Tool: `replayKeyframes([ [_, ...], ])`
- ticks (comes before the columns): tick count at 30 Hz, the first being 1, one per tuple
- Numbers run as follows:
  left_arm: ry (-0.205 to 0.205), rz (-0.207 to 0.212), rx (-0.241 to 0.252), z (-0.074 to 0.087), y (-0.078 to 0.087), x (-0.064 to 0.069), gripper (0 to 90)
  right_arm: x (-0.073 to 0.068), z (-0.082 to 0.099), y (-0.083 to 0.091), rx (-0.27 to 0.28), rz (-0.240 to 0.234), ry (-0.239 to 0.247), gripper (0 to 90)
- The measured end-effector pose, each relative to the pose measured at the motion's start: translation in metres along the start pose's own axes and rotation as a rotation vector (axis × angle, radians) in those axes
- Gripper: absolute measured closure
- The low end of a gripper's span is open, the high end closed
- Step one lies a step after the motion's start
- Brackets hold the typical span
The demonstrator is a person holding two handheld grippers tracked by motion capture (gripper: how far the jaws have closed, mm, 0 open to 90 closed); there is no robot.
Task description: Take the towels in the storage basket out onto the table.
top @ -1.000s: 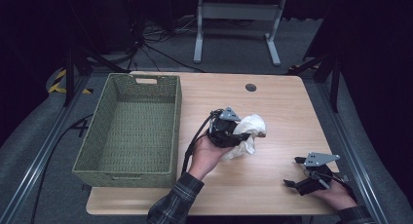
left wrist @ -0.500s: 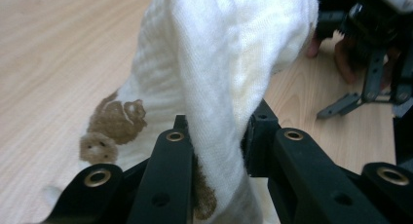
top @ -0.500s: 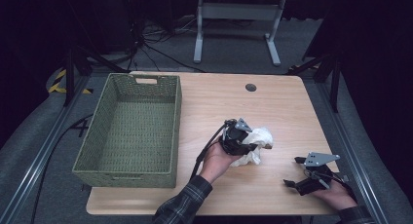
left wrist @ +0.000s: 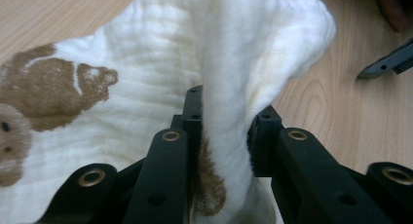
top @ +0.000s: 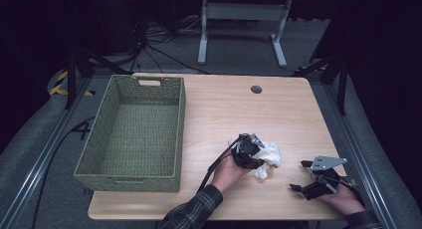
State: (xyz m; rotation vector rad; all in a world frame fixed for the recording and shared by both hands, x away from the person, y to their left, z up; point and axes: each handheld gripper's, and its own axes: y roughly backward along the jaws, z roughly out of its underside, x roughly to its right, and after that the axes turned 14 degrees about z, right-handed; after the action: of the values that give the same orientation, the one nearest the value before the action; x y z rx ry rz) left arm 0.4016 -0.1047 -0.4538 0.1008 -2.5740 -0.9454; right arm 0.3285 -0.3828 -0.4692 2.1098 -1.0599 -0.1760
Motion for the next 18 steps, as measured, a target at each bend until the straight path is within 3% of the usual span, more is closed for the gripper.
replayKeyframes([
  [4, 0.020, 0.023, 0.007, 0.001, 0.001, 0.001, 62.9, 0.000, 0.000, 0.000, 0.000, 0.000, 0.000, 0.1],
  [9, -0.026, 0.013, -0.004, 0.000, 0.010, 0.007, 45.8, 0.000, 0.000, 0.000, 0.000, -0.001, 0.003, 0.1],
  [18, -0.024, -0.021, 0.056, 0.006, 0.041, 0.015, 42.9, 0.000, 0.000, 0.000, 0.000, -0.002, 0.002, 0.1],
])
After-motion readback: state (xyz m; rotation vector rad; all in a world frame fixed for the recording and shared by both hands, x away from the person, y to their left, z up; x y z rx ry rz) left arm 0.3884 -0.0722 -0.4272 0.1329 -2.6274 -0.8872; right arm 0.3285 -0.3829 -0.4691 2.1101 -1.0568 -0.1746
